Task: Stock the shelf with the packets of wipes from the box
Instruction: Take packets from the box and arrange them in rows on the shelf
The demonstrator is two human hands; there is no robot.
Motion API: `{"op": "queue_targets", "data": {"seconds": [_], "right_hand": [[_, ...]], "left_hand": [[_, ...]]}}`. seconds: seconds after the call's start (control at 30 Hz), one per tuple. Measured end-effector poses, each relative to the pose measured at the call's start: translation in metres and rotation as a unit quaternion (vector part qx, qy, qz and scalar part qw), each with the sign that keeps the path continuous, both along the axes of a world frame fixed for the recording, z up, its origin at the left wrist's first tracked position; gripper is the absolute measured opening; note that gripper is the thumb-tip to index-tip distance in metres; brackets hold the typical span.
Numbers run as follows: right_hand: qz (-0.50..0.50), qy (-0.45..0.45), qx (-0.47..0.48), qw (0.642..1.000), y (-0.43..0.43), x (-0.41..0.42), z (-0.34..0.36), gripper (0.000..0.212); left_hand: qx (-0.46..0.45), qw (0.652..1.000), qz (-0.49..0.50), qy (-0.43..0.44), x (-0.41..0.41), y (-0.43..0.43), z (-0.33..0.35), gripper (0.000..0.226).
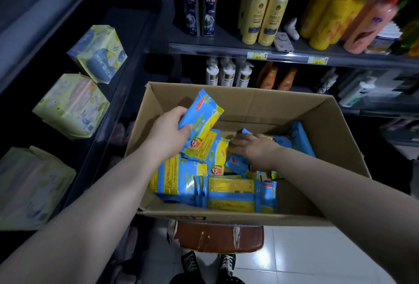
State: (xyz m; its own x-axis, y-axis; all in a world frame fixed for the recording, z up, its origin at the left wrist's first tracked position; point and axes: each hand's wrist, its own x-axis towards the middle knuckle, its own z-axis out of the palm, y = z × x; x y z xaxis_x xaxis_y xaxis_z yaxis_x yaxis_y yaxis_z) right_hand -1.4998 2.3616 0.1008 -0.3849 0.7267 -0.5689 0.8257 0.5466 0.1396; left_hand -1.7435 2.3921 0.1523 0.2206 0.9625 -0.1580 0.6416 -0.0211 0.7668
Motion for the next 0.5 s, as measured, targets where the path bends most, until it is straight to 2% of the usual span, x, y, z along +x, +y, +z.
{"op": "queue_targets", "data": {"seconds": [0.1, 0.2, 0.27, 0.37, 0.43, 0.5], "right_hand": [[0.019, -0.030, 0.012, 0.999, 0.004, -0.002, 0.000, 0.078], [0.031, -0.001, 0.040, 0.999, 0.009, 0.000, 0.008, 0.055], [0.040, 0.093, 0.102, 0.990, 0.010, 0.005, 0.018, 0.036], [0.004, 0.257, 0.215, 0.942, 0.008, 0.011, 0.040, 0.026], [-0.041, 0.325, 0.216, 0.920, 0.006, 0.007, 0.060, 0.026], [-0.060, 0.350, 0.185, 0.916, 0.007, 0.001, 0.078, 0.028]], "left_hand": [[-0.006, 1.000, 0.000, -0.002, -0.001, 0.001, -0.001, 0.017], [-0.015, 1.000, 0.006, -0.018, -0.002, 0.002, -0.002, 0.018], [-0.019, 1.000, 0.011, -0.022, -0.002, 0.002, -0.001, 0.018], [-0.026, 0.999, 0.012, -0.015, -0.002, 0.000, 0.003, 0.017], [-0.030, 0.999, -0.002, -0.030, -0.001, -0.002, 0.007, 0.017], [-0.042, 0.995, -0.035, -0.085, 0.003, -0.007, 0.015, 0.019]]}}
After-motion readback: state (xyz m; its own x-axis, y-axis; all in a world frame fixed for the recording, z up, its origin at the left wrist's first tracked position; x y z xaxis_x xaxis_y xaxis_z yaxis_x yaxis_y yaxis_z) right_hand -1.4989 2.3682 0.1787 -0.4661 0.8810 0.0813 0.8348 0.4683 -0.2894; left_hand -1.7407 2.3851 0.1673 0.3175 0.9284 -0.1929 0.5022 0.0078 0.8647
